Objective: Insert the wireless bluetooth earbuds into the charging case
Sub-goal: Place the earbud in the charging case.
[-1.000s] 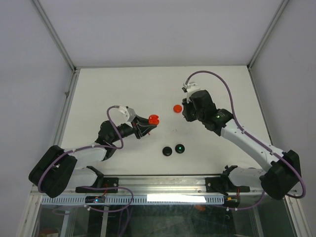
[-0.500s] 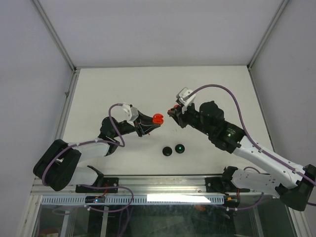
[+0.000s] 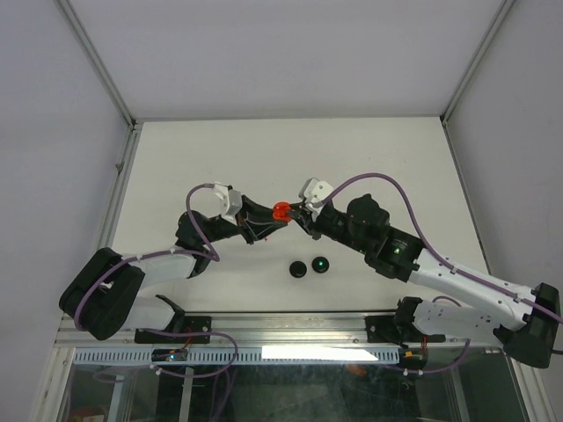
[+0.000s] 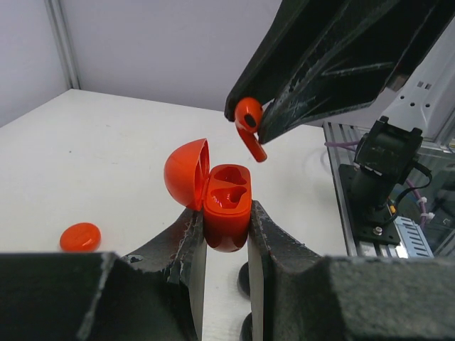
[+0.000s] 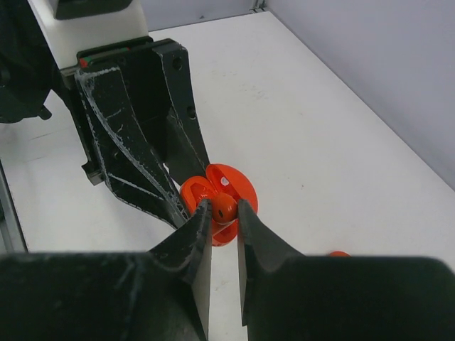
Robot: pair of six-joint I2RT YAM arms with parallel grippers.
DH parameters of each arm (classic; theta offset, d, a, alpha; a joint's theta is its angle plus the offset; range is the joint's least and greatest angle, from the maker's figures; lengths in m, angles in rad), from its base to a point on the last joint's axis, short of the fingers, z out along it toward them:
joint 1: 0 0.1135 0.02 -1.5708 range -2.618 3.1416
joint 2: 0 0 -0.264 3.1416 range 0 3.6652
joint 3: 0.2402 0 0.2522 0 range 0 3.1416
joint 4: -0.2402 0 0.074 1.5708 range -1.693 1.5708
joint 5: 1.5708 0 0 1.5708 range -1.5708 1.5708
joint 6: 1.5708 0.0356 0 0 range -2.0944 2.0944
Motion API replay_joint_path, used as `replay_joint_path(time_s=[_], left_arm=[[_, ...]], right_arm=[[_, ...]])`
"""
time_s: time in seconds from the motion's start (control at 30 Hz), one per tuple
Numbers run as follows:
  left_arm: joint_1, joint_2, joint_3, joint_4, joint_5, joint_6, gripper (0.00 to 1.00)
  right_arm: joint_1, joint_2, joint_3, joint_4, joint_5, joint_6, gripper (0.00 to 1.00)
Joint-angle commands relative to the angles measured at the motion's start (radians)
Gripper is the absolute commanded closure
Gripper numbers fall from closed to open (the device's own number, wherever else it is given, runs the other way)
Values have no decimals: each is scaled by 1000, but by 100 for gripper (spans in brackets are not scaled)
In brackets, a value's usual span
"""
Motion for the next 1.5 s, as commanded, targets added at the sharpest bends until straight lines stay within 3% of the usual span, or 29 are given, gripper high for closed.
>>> replay_joint_path(time_s=[0.0, 0.47, 1.0, 1.47], left_arm=[[-13, -15, 24, 114, 17, -55, 100], [-27, -9, 22, 133, 16, -92, 100], [-26, -5, 30, 129, -55, -190, 100], [-27, -39, 3, 204, -62, -209, 100]], right_arm=[[16, 1, -9, 99, 38, -42, 89], [37, 7, -17, 105, 43, -44, 89], [43, -21, -51, 104, -72, -43, 89], [44, -31, -78, 89, -80, -23, 78]])
